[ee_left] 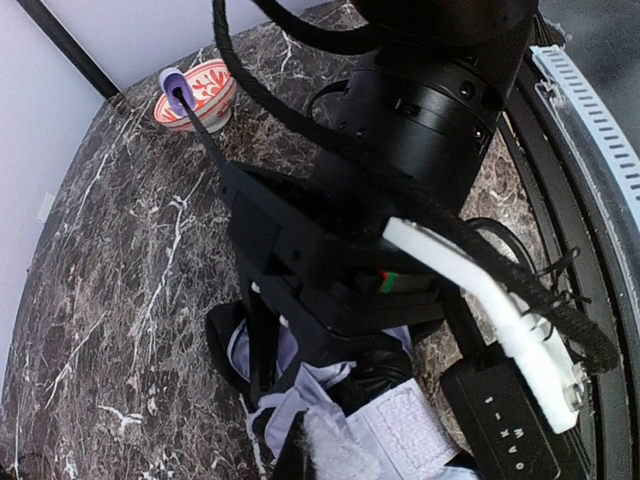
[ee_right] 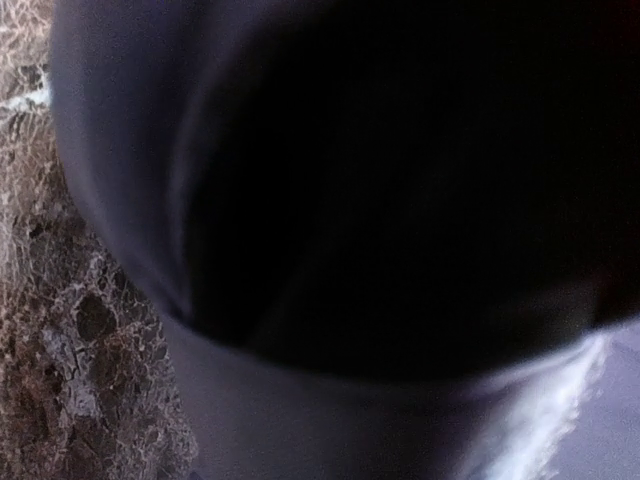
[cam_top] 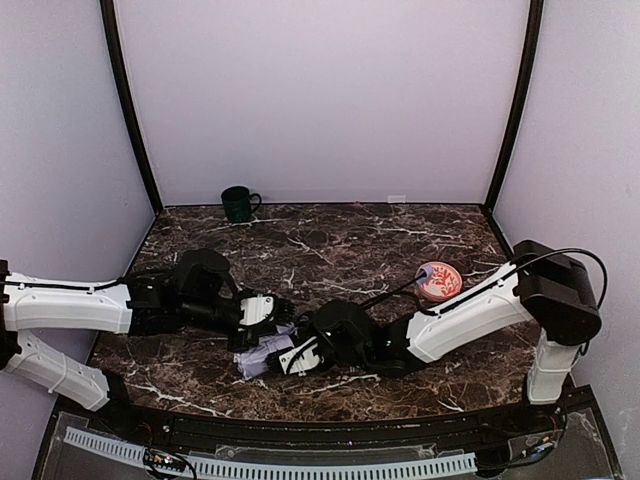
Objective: Put away the umbrella
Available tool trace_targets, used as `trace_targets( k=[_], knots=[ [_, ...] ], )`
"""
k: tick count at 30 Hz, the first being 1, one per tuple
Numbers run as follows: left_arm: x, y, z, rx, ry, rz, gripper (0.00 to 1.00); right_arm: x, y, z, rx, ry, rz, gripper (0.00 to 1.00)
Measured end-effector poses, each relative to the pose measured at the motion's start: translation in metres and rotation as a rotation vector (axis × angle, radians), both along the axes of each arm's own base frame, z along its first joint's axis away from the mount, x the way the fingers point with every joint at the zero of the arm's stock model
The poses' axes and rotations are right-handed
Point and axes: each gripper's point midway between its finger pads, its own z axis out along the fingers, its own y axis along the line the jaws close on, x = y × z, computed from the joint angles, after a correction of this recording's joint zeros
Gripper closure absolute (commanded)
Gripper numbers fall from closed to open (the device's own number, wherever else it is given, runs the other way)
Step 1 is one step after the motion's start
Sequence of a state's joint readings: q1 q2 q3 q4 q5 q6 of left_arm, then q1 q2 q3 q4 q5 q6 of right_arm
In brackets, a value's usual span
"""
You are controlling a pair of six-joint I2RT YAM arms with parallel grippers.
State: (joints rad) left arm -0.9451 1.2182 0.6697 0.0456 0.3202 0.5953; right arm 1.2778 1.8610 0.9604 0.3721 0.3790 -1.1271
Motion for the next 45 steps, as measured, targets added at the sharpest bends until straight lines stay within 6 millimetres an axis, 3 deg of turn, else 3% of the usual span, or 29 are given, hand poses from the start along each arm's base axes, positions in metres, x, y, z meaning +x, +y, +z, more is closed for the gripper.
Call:
trace_targets(
  k=[9, 16, 18, 22, 26, 31, 36, 45],
  knots=[
    [-0.001, 0.005, -0.028, 0.14, -0.05, -0.092, 1.0, 0.01, 0.004, -0.028, -0.022, 0.077, 0.029, 1.0],
    [0.006, -0.004, -0.066, 0.208, -0.08, -0.121, 1.0, 0.017, -0.005, -0.059, -0.077, 0.125, 0.023, 1.0],
    [0.009, -0.006, -0.065, 0.206, -0.107, -0.115, 1.0, 0.02, -0.005, -0.059, -0.073, 0.13, 0.015, 1.0],
    [0.012, -0.009, -0.066, 0.212, -0.15, -0.116, 0.9, 0.023, -0.007, -0.059, -0.066, 0.138, 0.0, 1.0],
    [0.008, -0.029, -0.053, 0.157, -0.234, -0.138, 0.81, 0.025, -0.008, -0.059, -0.064, 0.133, -0.006, 1.0],
    [0.011, -0.03, -0.054, 0.15, -0.247, -0.104, 0.96, 0.027, -0.01, -0.059, -0.066, 0.123, -0.017, 1.0],
    [0.015, -0.033, -0.065, 0.178, -0.249, -0.07, 0.96, 0.031, -0.014, -0.06, -0.072, 0.103, -0.031, 1.0],
    [0.021, -0.031, -0.061, 0.131, -0.112, -0.054, 0.73, 0.036, -0.016, -0.059, -0.059, 0.1, -0.042, 1.0]
  ],
)
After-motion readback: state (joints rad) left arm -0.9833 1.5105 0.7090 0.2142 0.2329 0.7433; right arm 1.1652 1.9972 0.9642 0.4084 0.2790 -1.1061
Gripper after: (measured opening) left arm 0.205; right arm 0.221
